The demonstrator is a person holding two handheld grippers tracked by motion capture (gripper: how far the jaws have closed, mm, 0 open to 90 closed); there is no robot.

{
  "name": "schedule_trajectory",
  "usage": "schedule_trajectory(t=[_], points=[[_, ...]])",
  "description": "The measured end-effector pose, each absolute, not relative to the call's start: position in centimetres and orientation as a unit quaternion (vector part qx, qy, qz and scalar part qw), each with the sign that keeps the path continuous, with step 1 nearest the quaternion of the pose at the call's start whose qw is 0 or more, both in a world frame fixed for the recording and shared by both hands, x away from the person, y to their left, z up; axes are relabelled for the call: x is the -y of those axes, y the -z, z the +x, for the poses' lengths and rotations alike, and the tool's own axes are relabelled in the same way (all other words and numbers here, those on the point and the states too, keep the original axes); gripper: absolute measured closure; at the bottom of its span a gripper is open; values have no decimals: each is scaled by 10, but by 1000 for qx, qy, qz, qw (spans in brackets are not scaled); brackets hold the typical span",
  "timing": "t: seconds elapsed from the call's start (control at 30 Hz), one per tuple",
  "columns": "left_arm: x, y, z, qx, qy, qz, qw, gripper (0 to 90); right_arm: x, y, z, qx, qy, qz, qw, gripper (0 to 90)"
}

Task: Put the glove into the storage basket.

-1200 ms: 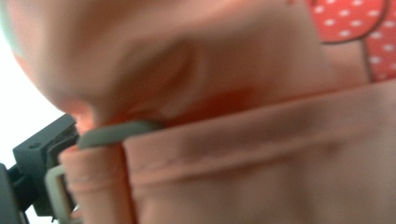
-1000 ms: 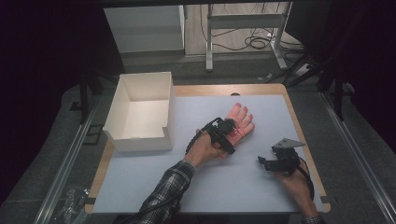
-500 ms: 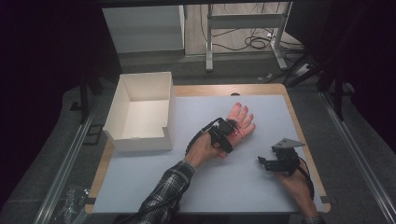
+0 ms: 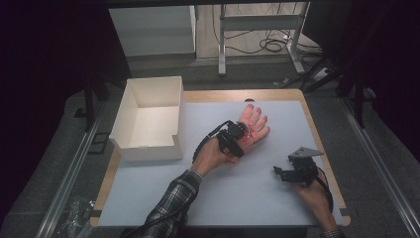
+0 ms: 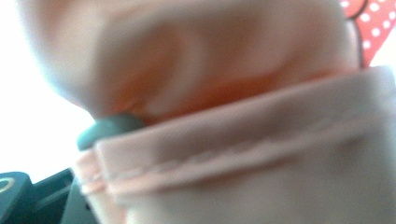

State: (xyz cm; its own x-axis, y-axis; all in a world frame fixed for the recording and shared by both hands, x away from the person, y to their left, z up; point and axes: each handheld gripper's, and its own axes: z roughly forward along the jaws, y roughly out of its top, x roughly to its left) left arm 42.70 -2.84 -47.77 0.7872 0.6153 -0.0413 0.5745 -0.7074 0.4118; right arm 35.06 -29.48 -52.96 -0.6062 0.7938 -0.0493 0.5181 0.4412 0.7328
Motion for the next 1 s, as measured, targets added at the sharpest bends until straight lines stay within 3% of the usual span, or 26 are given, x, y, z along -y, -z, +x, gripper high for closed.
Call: schedule_trajectory(t=[1.0], points=[[-43,375,447,-409,-115,879,215,407,295,530,351,-825,-349,398,197,234]])
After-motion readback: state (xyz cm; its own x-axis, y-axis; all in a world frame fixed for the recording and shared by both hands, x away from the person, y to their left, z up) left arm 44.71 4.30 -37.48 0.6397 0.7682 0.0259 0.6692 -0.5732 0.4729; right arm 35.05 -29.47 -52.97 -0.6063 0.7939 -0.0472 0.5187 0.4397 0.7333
